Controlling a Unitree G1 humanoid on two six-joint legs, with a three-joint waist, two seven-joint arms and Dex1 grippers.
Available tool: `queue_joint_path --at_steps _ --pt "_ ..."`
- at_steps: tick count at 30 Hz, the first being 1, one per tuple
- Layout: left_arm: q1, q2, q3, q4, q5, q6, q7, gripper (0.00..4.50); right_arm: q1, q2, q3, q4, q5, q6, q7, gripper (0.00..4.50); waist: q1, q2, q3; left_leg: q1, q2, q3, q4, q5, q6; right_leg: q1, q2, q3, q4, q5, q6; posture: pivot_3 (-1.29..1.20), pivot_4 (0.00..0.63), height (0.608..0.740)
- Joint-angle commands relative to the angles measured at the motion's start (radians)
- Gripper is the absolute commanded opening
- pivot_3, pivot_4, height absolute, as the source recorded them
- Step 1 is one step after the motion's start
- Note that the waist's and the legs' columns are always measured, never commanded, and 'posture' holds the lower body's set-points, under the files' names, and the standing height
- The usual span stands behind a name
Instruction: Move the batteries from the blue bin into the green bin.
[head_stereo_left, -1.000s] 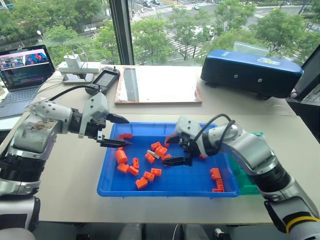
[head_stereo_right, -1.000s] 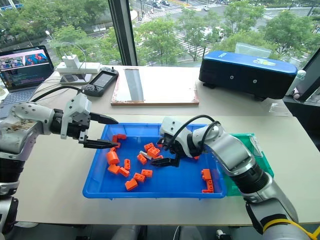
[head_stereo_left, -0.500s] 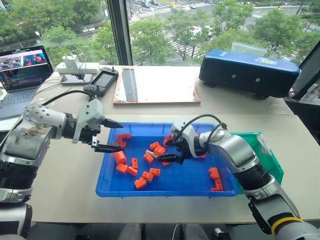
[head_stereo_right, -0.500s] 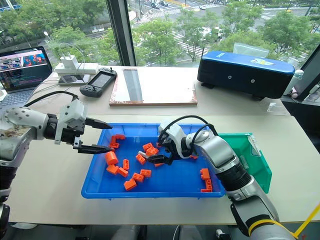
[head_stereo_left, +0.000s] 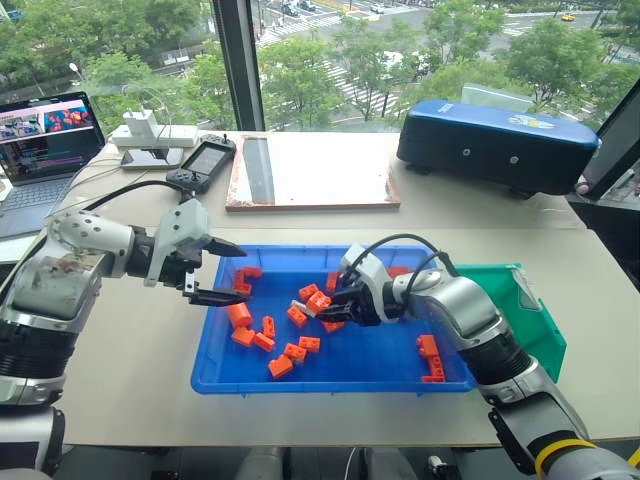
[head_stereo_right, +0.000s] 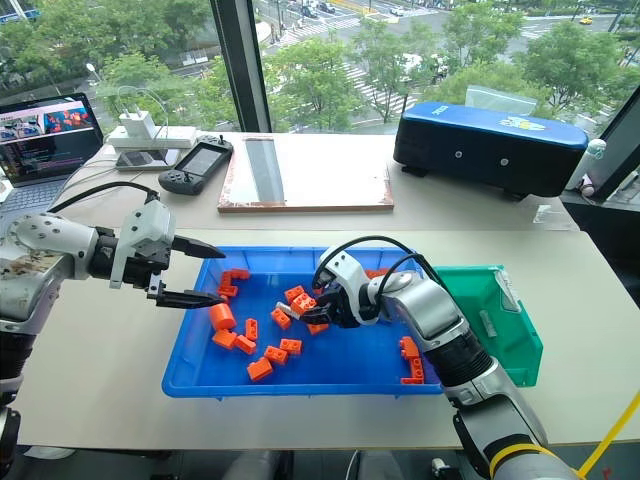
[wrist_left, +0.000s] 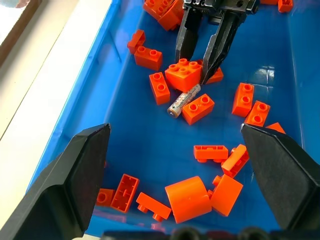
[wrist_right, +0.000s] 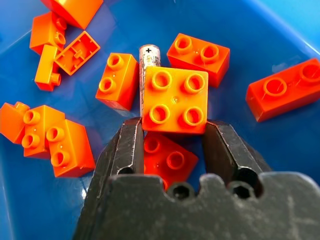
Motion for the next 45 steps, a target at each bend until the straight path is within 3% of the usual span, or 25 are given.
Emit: queue_joint_path --at_steps 1,6,13,15,22,34,43,44,45 --pt "-0.021 -0.004 0.007 -0.009 -0.009 -0.007 -0.002 4.5 -0.017 -0.03 -0.079 -0.097 0.051 0.043 0.006 1.41 0.0 0.0 0.0 0.0 0.0 0.0 0.0 0.0 0.0 0.0 0.0 0.0 0.0 0.0 0.0 0.0 0.15 0.732" --pt "-0.033 -0.016 -0.002 0.004 -0.004 -0.011 -0.008 4.5 -0.044 -0.169 -0.194 -0.218 0.124 0.121 0.045 1.41 0.003 0.0 0.0 0.0 0.0 0.0 0.0 0.0 0.0 0.0 0.0 0.0 0.0 0.0 0.0 0.0 0.15 0.732" --pt "-0.051 -0.035 -0.025 0.027 0.006 -0.026 -0.018 4.5 -0.015 -0.406 -0.129 -0.214 0.04 0.049 0.078 1.41 0.006 0.0 0.0 0.0 0.0 0.0 0.0 0.0 0.0 0.001 0.0 0.0 -0.001 0.0 0.0 0.0 0.15 0.732" --pt "-0.049 -0.031 -0.037 0.026 0.006 -0.028 -0.036 4.5 -0.009 -0.408 -0.125 -0.222 0.044 0.045 0.077 2.41 0.002 0.0 0.0 0.0 0.0 0.001 0.0 0.0 0.0 0.0 0.0 0.0 -0.001 0.0 0.0 0.0 0.15 0.732" --pt "-0.048 -0.023 -0.035 0.034 0.01 -0.04 -0.045 4.5 -0.04 -0.31 -0.115 -0.239 0.028 0.027 0.009 4.47 -0.008 0.0 0.0 0.0 0.0 0.0 -0.001 0.0 0.0 0.0 0.0 0.0 -0.001 0.0 0.0 0.0 0.15 0.732" --pt "-0.032 0.004 -0.023 0.03 0.017 -0.031 -0.049 4.5 -0.024 -0.086 0.019 -0.232 0.011 -0.006 -0.04 4.47 -0.004 0.0 0.0 0.0 0.0 0.0 0.0 0.0 0.0 0.0 0.0 0.0 -0.001 0.0 0.0 0.0 0.15 0.732" --pt "-0.012 0.019 -0.012 0.019 0.01 -0.037 -0.043 4.5 -0.027 -0.021 0.082 -0.185 -0.029 -0.017 -0.072 4.47 -0.006 0.0 0.0 0.0 0.0 0.0 -0.001 0.0 0.0 -0.001 0.0 0.0 0.0 0.0 0.0 0.0 0.15 0.732" --pt "-0.011 0.019 -0.011 0.019 0.009 -0.037 -0.041 4.5 -0.028 -0.018 0.091 -0.173 -0.04 -0.025 -0.075 3.96 -0.006 0.0 0.0 0.0 0.0 0.0 -0.001 0.0 0.0 -0.001 0.0 0.0 0.0 0.0 0.0 0.0 0.15 0.732" --pt "-0.011 0.019 -0.011 0.018 0.009 -0.037 -0.041 4.5 -0.028 -0.015 0.096 -0.164 -0.049 -0.031 -0.076 3.79 -0.006 0.0 0.0 0.0 0.0 0.0 -0.001 0.0 0.0 -0.001 0.0 0.0 0.0 0.0 0.0 0.0 0.15 0.732"
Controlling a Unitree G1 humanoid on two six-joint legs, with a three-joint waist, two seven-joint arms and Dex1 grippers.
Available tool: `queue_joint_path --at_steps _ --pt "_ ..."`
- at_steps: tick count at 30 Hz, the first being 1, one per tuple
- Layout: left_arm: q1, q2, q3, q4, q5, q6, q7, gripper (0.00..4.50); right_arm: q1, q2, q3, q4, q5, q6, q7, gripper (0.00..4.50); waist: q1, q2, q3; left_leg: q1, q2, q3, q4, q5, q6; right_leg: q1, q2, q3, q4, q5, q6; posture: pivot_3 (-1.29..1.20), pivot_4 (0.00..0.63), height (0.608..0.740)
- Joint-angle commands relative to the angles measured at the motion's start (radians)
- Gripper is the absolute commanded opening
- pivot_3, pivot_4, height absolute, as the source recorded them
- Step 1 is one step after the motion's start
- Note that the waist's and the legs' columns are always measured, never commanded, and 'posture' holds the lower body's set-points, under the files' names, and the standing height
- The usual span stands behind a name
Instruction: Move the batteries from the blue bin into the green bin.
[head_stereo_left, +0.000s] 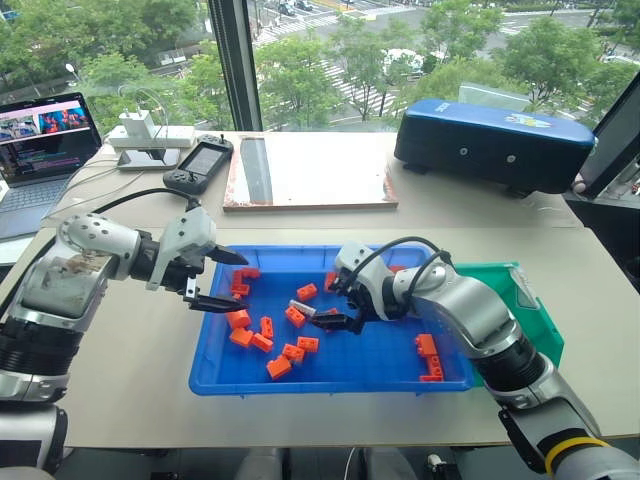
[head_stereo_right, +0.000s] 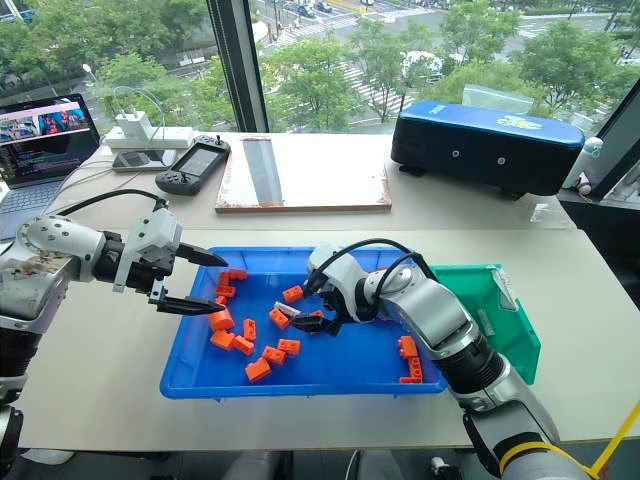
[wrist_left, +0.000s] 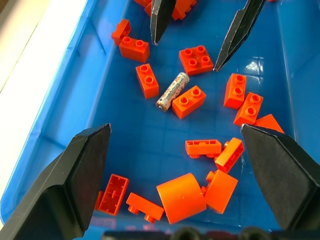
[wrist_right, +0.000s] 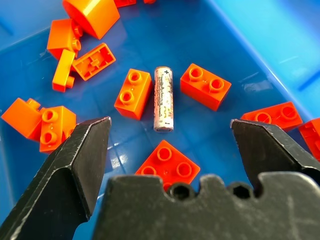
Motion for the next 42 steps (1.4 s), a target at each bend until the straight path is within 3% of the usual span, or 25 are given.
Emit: queue_joint_path --at_steps 1,18,21,29,37,42 --pt "-0.004 0.015 0.034 -0.027 -0.009 -0.01 0.003 4.5 -0.015 0.008 0.029 0.021 -0.042 -0.06 -0.01 3.52 0.0 0.0 0.0 0.0 0.0 0.0 0.0 0.0 0.0 0.0 0.0 0.0 0.0 0.0 0.0 0.0 0.15 0.732" --pt "0.003 0.012 0.036 -0.033 -0.01 -0.009 0.01 4.5 -0.031 0.068 0.097 0.153 -0.147 -0.163 0.017 3.52 -0.002 0.0 0.0 0.0 0.0 0.0 0.0 0.0 0.0 0.0 0.0 0.0 0.001 0.0 0.0 0.0 0.15 0.732" --pt "0.001 0.01 0.035 -0.034 -0.01 -0.007 0.012 4.5 -0.043 0.077 0.129 0.159 -0.169 -0.178 0.03 2.92 -0.002 0.0 0.0 0.0 0.0 0.0 0.0 0.0 0.0 0.0 0.0 0.0 0.001 0.0 0.0 0.0 0.15 0.732" --pt "0.001 0.006 0.034 -0.039 -0.015 -0.001 0.016 4.5 -0.042 0.058 0.123 0.109 -0.182 -0.163 0.05 0.25 -0.001 0.0 0.0 0.001 0.0 0.0 0.0 0.0 0.0 0.0 0.0 0.0 0.001 0.0 0.0 0.0 0.15 0.732" --pt "-0.063 -0.059 0.029 -0.015 -0.077 0.035 -0.011 4.5 -0.078 -0.008 -0.164 -0.175 0.04 0.097 0.101 0.26 0.002 0.0 0.0 0.0 0.0 0.0 0.0 0.0 0.0 0.0 0.0 0.0 0.001 0.0 0.0 0.0 0.15 0.732" --pt "-0.148 -0.167 0.009 0.021 -0.128 0.083 -0.01 4.5 0.01 -0.336 -0.467 -0.217 0.141 0.187 0.209 0.25 0.033 0.0 0.001 -0.001 -0.001 -0.001 0.001 0.0 0.0 0.002 -0.001 -0.001 -0.002 0.0 0.0 0.0 0.15 0.732"
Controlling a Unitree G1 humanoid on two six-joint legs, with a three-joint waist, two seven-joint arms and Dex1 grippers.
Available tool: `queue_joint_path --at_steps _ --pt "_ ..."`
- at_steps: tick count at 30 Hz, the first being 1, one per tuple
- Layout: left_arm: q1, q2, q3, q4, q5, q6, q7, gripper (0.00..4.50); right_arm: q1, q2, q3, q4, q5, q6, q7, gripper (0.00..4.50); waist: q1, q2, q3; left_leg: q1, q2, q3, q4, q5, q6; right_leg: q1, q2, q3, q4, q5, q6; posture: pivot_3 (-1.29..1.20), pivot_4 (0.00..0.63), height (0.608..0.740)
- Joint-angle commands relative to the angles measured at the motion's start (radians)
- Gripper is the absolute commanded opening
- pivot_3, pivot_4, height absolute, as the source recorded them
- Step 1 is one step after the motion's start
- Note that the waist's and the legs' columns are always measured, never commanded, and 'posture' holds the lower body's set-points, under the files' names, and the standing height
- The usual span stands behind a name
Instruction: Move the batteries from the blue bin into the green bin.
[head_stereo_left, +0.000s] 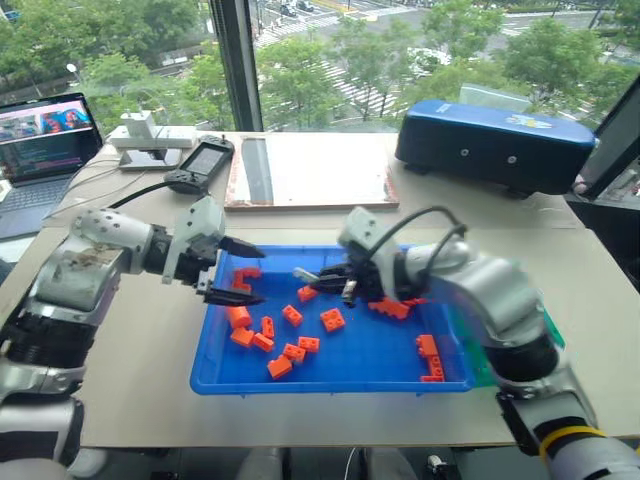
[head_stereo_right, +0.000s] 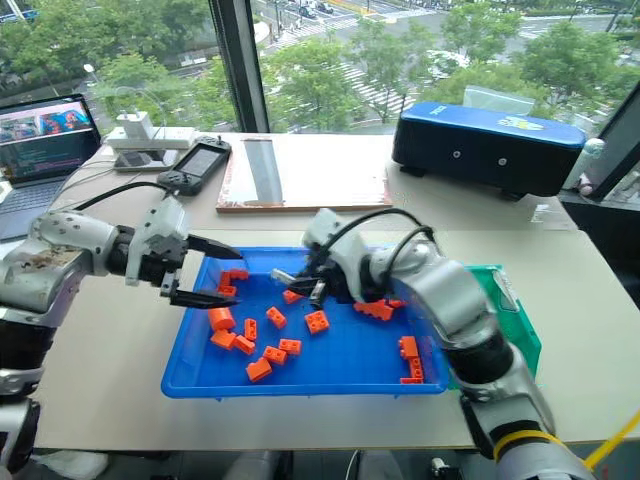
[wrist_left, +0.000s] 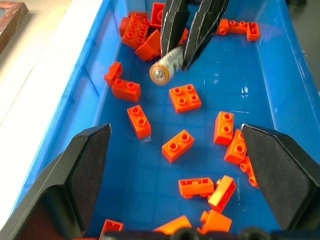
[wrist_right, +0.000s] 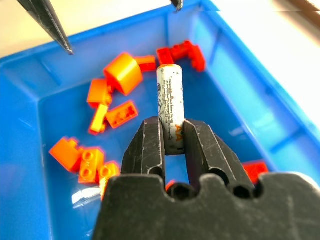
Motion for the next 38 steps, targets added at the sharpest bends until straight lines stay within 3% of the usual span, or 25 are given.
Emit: queue_joint_path --at_steps 1,3,7,11,17,19,24,28,32,38 --pt "-0.075 -0.061 -0.002 0.021 -0.045 0.017 -0.012 4.5 0.082 -0.275 -0.274 -0.001 0.02 0.03 0.06 0.25 0.012 0.0 0.0 0.0 -0.001 0.0 0.0 0.0 0.0 0.001 -0.001 0.0 0.0 0.0 0.0 0.0 0.15 0.732" --pt "-0.116 -0.107 -0.022 0.058 -0.029 -0.003 -0.013 4.5 0.186 -0.436 -0.397 -0.008 0.03 0.037 0.103 0.25 0.023 0.0 0.0 -0.001 -0.002 0.0 0.001 0.0 0.0 0.001 -0.002 0.0 -0.002 0.0 0.0 0.0 0.15 0.732" --pt "-0.163 -0.177 -0.028 0.116 -0.023 -0.041 -0.006 4.5 0.303 -0.55 -0.562 -0.02 0.059 0.053 0.112 0.25 -0.002 -0.001 0.0 0.001 0.0 0.003 0.0 -0.001 0.001 0.0 0.0 0.001 -0.002 0.0 0.0 0.0 0.15 0.732" --pt "-0.202 -0.243 -0.019 0.16 -0.02 -0.057 0.024 4.5 0.391 -0.579 -0.641 -0.052 0.077 0.077 0.096 0.25 -0.023 0.0 0.0 0.002 0.001 0.003 -0.001 -0.001 0.001 0.0 0.0 0.002 0.0 0.0 0.0 0.0 0.15 0.732" --pt "-0.235 -0.308 -0.013 0.213 0.034 -0.132 0.117 4.5 0.591 -0.524 -0.612 -0.049 0.006 0.003 -0.018 0.25 -0.01 -0.001 0.0 0.001 0.0 0.002 0.0 0.0 0.001 0.002 -0.001 0.002 -0.001 0.0 0.0 0.0 0.15 0.732" --pt "-0.233 -0.313 -0.013 0.215 0.041 -0.14 0.13 4.5 0.593 -0.502 -0.614 -0.031 0.0 -0.018 -0.05 1.26 -0.008 -0.001 0.0 0.001 -0.001 0.003 0.0 0.0 0.001 0.001 -0.002 0.002 -0.001 0.0 0.0 0.0 0.15 0.732" --pt "-0.24 -0.328 -0.001 0.226 0.044 -0.143 0.164 4.5 0.553 -0.502 -0.642 -0.005 0.011 -0.034 -0.083 2.98 -0.003 -0.001 0.0 0.001 -0.001 0.003 0.0 0.0 0.001 0.001 -0.002 0.003 -0.001 0.0 0.0 0.0 0.15 0.732" --pt "-0.238 -0.322 0.03 0.237 0.028 -0.128 0.188 4.5 0.521 -0.54 -0.746 0.036 0.014 -0.103 -0.053 4.31 0.001 -0.001 0.0 0.001 -0.002 0.003 0.0 0.0 0.001 0.001 -0.002 0.003 -0.001 0.0 0.0 0.0 0.15 0.732" --pt "-0.228 -0.299 0.07 0.251 0.023 -0.115 0.209 4.5 0.578 -0.511 -0.852 0.061 -0.002 -0.283 0.004 4.44 0.002 -0.001 0.0 0.001 -0.001 0.003 0.0 0.0 0.001 0.001 -0.002 0.002 -0.002 0.0 0.0 0.0 0.15 0.732" --pt "-0.152 -0.217 0.122 0.238 0.025 -0.113 0.22 4.5 0.676 -0.415 -0.941 0.175 -0.075 -0.502 -0.039 4.44 -0.001 -0.001 0.0 0.002 -0.001 0.003 0.0 0.0 0.001 0.002 -0.002 0.002 -0.001 0.0 0.0 0.0 0.15 0.732"
